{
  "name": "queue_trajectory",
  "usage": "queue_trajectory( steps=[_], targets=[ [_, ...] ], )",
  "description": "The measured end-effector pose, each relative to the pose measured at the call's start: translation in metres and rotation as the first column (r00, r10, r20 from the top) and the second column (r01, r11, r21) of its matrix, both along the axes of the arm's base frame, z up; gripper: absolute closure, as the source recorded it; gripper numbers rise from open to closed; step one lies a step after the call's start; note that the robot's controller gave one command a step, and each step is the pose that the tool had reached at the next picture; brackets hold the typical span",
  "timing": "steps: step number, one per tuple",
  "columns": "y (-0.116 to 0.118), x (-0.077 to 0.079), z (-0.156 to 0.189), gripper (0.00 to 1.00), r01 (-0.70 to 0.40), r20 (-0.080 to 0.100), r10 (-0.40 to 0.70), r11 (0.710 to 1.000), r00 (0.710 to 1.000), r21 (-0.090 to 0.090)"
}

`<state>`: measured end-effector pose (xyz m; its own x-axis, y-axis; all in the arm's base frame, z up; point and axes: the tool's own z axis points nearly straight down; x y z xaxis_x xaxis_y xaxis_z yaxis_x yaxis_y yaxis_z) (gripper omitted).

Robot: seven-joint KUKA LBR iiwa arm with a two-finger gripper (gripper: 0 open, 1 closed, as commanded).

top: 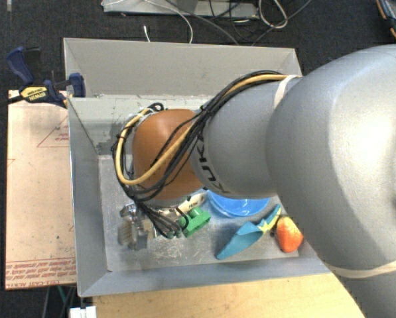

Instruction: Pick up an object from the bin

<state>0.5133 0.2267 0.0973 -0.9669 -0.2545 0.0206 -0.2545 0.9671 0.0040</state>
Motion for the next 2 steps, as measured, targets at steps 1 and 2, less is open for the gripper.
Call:
queue_trajectory(
  steps=[1,2],
  targets=[
    [0.000,-0.001,0.033,1.00,0.001,-0.003,-0.001,1.000,1.000,-0.001],
    [0.000,-0.001,0.051,1.00,0.001,-0.002,-0.001,1.000,1.000,0.000]
  ],
)
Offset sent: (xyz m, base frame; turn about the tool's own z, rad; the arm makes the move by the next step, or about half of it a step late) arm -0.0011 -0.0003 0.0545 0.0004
